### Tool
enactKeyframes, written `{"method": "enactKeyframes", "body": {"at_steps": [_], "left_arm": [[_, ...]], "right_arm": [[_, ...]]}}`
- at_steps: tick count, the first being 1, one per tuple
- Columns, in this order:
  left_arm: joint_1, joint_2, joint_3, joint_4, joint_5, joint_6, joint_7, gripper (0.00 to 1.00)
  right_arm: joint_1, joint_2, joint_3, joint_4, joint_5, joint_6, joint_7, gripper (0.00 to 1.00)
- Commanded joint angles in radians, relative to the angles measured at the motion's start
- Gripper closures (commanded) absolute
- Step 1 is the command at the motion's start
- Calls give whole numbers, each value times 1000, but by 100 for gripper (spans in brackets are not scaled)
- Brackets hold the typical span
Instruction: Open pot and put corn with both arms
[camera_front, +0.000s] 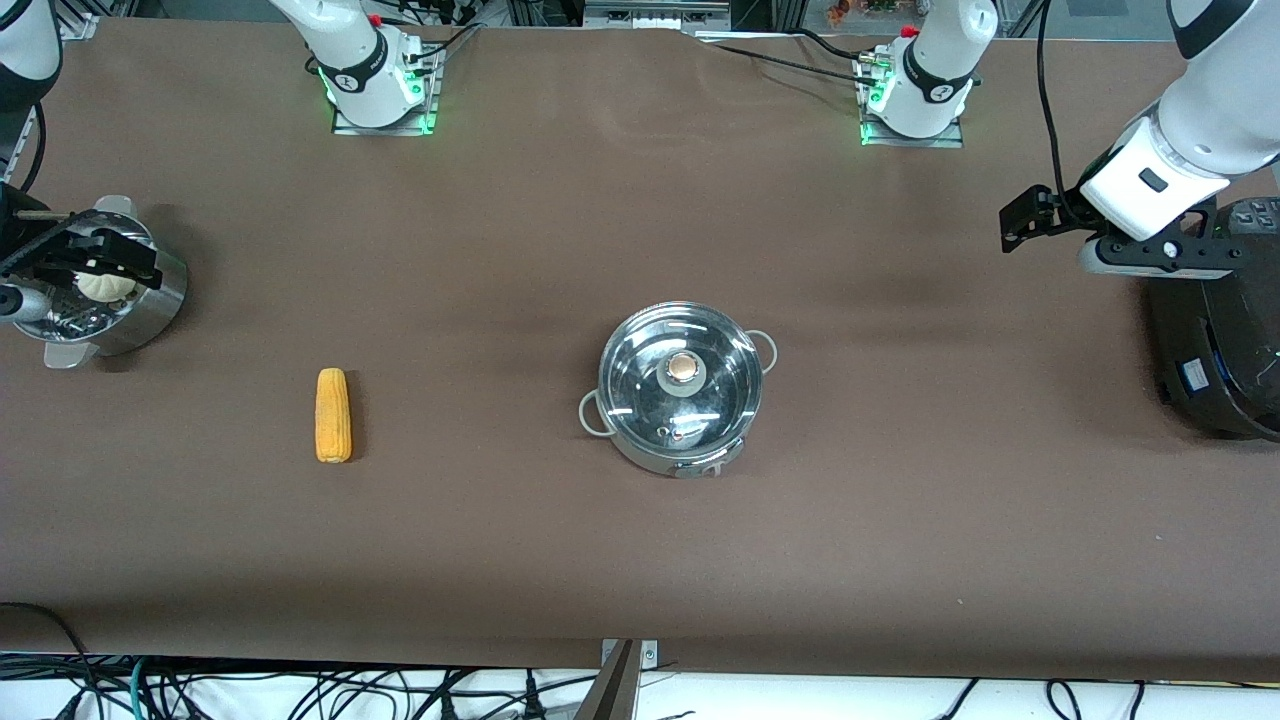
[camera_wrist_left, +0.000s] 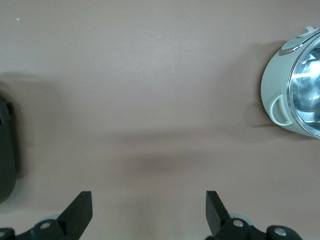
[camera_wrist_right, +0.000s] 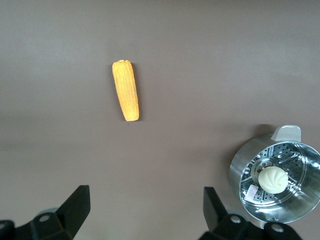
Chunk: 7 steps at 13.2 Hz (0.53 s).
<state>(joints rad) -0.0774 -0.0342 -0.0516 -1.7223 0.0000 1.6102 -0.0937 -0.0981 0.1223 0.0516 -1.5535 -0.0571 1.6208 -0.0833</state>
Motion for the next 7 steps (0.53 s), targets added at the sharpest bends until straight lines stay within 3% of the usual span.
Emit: {"method": "enactKeyframes", "body": {"at_steps": [1, 7], "left_arm": [[7, 0, -7, 13, -17, -13, 15, 0], [4, 0, -7, 15, -12, -13, 17, 0]], "right_arm": [[0, 16, 1, 36, 10, -21, 3, 0], [0, 16, 1, 38, 8, -16, 3, 0]]}}
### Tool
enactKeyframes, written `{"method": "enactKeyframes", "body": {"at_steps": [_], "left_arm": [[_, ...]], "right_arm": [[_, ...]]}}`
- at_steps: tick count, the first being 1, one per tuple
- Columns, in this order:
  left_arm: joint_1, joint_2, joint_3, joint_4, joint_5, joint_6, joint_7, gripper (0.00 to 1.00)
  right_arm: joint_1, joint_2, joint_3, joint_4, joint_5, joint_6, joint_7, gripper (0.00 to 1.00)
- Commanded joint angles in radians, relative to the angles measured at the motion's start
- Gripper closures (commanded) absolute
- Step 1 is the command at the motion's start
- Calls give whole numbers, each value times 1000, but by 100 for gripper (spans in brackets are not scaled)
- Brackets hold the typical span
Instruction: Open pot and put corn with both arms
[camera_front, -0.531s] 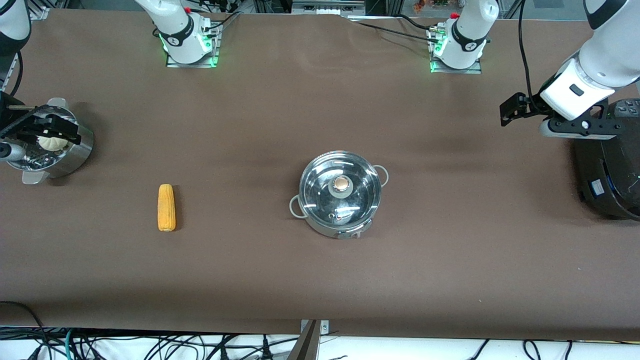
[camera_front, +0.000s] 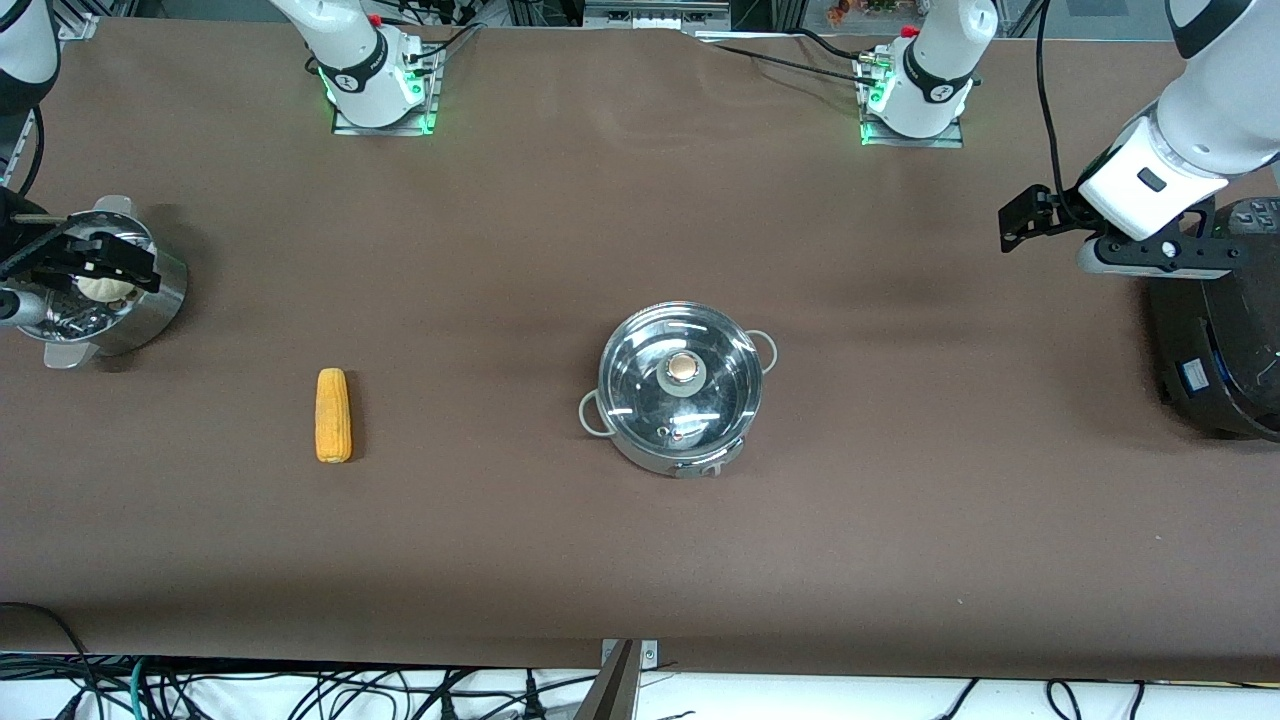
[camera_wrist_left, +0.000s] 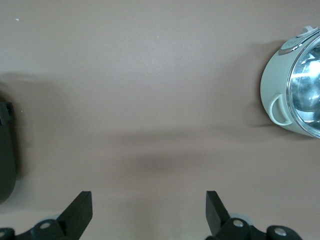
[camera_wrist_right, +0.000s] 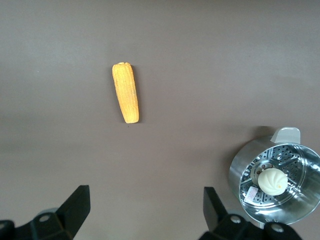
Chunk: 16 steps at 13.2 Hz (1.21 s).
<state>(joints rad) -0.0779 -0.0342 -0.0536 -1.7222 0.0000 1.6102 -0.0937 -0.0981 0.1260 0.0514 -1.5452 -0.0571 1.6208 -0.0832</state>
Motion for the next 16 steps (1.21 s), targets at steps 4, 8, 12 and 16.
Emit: {"method": "enactKeyframes", "body": {"at_steps": [4, 8, 12, 16], "left_arm": [[-2, 2, -5, 15, -6, -13, 14, 0], [-2, 4, -5, 16, -6, -13, 14, 0], [0, 10, -5, 30, -6, -13, 15, 0], [0, 16, -5, 33, -6, -13, 17, 0]], "right_arm": [[-2, 12, -1, 28, 8, -13, 3, 0], [-2, 14, -1, 34, 5, -10, 3, 0], [-2, 18, -1, 36, 5, -10, 3, 0], [-2, 18, -1, 36, 6, -9, 3, 0]]}}
